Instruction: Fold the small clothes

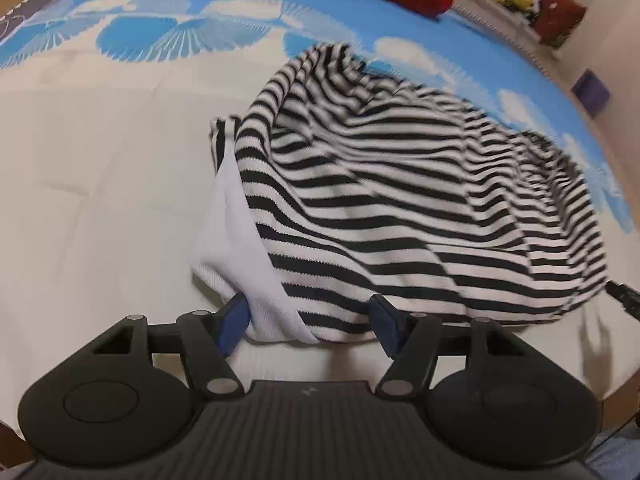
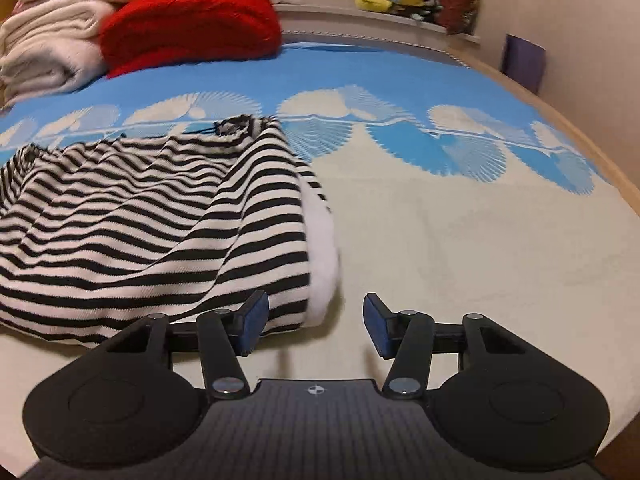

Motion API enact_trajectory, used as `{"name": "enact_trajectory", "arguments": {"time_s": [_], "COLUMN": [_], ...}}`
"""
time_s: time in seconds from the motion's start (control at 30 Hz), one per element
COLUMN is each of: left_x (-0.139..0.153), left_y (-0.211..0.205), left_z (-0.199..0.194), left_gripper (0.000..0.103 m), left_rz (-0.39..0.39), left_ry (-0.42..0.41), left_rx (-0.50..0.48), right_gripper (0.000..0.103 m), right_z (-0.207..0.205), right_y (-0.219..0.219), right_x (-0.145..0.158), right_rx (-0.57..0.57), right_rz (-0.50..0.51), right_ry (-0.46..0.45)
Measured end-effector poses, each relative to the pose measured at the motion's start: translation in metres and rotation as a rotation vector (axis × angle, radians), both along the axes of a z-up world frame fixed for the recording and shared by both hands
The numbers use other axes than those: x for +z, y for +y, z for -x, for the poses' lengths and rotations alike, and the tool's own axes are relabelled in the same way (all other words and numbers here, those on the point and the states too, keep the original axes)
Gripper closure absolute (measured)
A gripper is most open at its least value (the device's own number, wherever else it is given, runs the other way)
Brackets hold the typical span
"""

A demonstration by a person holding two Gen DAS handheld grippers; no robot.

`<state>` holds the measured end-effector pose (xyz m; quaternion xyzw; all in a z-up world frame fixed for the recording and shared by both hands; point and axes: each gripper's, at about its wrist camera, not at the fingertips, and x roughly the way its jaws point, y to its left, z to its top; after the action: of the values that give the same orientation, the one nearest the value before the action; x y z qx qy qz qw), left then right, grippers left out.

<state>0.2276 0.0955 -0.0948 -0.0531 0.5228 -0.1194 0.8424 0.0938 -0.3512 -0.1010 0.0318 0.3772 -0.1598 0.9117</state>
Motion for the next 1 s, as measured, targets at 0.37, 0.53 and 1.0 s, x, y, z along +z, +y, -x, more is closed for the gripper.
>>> {"name": "enact_trajectory", "arguments": {"time_s": [0.37,0.53,1.0], "left_x": [0.030,0.038,0.051], "left_y": [0.001,0.000,0.014], "left_z": [0.015,0.028,0.035], "left_gripper": [0.098,0.098,0.098], "left_rz": [-0.045,-0.154,-0.301], "left_ry": [-0.171,-0.233,-0.346], "left_rx": [-0.048,-0.153,-0.232], "right_gripper": [0.091,0.091,0.092], "right_z": [-0.009,-0.014,-0.019], "right_y": [-0.019,-0.033,-0.045], "right_x": [0.014,0.007,-0.004], "right_rx": [-0.063,-0.109,-0.194], "right_rz": [-0.106,-0.145,-0.219], "right_ry": [-0.149,-0.122,-0.088]}}
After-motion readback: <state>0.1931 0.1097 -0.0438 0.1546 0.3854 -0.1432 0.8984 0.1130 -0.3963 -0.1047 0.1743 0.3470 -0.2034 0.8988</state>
